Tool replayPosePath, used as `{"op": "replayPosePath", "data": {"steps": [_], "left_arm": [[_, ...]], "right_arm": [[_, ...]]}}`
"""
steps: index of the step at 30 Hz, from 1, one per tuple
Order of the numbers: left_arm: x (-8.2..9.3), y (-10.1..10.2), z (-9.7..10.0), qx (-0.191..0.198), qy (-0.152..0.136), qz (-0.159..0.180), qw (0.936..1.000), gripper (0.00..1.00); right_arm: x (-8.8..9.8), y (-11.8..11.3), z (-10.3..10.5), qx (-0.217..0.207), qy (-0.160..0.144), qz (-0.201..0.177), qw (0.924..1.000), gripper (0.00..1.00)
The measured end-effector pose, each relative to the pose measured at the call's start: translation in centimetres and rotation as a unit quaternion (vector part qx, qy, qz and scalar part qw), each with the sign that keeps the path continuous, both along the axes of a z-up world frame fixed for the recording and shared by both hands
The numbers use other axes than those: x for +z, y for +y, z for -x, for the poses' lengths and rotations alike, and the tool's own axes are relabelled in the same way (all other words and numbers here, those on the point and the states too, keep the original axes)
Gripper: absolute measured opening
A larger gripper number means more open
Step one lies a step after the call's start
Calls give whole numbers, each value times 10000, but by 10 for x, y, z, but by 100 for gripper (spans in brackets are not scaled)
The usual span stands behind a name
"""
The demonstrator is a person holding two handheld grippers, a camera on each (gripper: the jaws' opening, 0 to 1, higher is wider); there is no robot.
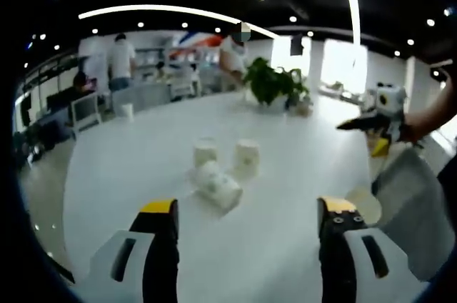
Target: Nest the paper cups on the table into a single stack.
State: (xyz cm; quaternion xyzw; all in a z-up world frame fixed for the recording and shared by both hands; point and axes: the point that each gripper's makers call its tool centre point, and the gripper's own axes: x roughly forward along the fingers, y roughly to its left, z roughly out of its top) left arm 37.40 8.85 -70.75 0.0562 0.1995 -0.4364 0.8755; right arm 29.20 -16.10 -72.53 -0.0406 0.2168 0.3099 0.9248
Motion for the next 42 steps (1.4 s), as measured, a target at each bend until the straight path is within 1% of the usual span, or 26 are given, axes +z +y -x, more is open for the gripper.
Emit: {"op": "replayPosePath", "data": {"steps": [6,9,13,17,21,24,29,32,34,37,42], "left_arm": [[-2,-6,-10,-202,-3,-225,9995,77],[-2,-9,-19,-273,-16,-271,9993,77],[-1,-14,-25,-399,-70,-396,9984,77],[-1,-18,-32,-444,-78,-433,9980,77],[-3,-21,-37,-576,-61,-557,9968,76],[-3,-22,-42,-685,-102,-661,9954,76],[-6,-24,-51,-799,-72,-765,9938,76],[-8,-27,-55,-916,-83,-878,9919,75],[-13,-28,-58,-1036,-76,-1015,9894,75],[-15,-31,-62,-1110,-29,-1047,9883,75],[-20,-34,-68,-1304,-8,-1220,9839,75]], "right_arm": [[-1,-1,2,9,8,-8,10000,93],[-2,-1,3,13,21,-43,10000,93],[-3,-1,3,12,39,-72,10000,93],[-2,2,4,40,57,-118,9999,93],[-3,0,4,41,79,-122,9999,93],[-3,-1,4,22,67,-137,9999,92],[-4,0,5,44,80,-139,9999,92],[-5,0,4,26,109,-161,9998,92],[-5,0,4,10,115,-185,9998,92],[-7,-1,4,9,121,-169,9998,91],[-11,-3,5,-72,193,-243,9995,91]]}}
